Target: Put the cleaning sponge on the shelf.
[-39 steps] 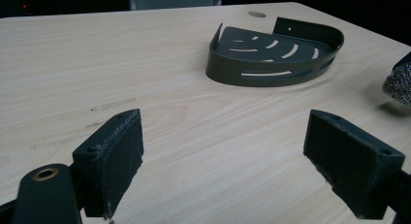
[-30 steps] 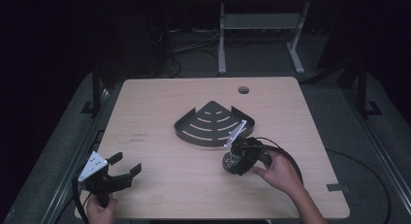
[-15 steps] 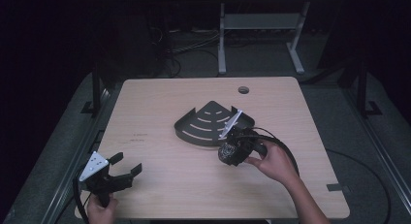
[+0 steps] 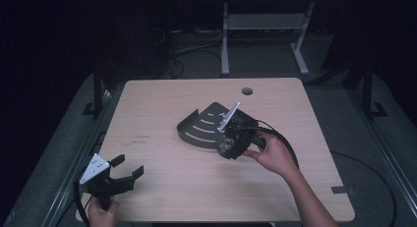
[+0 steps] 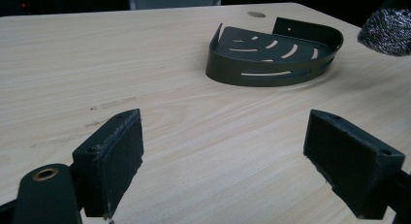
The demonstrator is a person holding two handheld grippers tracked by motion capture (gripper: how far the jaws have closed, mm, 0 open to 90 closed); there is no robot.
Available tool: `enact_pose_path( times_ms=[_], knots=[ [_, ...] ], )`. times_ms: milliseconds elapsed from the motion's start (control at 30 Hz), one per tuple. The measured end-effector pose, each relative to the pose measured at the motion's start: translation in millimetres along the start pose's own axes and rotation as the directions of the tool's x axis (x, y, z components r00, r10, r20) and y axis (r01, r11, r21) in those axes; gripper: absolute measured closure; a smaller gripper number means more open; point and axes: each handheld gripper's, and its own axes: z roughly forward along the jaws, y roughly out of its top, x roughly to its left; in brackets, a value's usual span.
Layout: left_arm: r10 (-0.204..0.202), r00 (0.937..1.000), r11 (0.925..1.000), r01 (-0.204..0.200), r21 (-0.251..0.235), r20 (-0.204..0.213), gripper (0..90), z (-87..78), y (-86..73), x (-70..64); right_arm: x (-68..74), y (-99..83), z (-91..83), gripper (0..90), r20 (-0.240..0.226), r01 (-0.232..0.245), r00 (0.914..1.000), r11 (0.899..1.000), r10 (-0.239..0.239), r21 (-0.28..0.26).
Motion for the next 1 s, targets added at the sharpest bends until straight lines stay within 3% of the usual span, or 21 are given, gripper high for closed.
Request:
enact_pose_path(
  times_ms=[200, 800, 1000],
  knots=[
    [0.004, 1.0000, 1.0000, -0.004, 0.000, 0.004, 13.7, -0.2, 0.2, 0.1, -9.6, 6.8, -1.2, 33.7, -0.024, -0.015, 0.9996, 1.000, 0.014, -0.018],
    [0.005, 1.0000, 1.0000, -0.005, 0.000, 0.000, 13.7, -1.3, 0.6, 1.7, -38.6, 31.0, 9.3, 33.7, -0.005, -0.039, 0.9992, 0.999, 0.039, 0.027],
    [0.004, 1.0000, 1.0000, -0.004, -0.001, 0.004, 13.7, -0.2, 0.9, -0.1, -51.4, 36.2, 10.4, 33.7, -0.009, -0.062, 0.9980, 0.998, 0.062, 0.018]
  ],
)
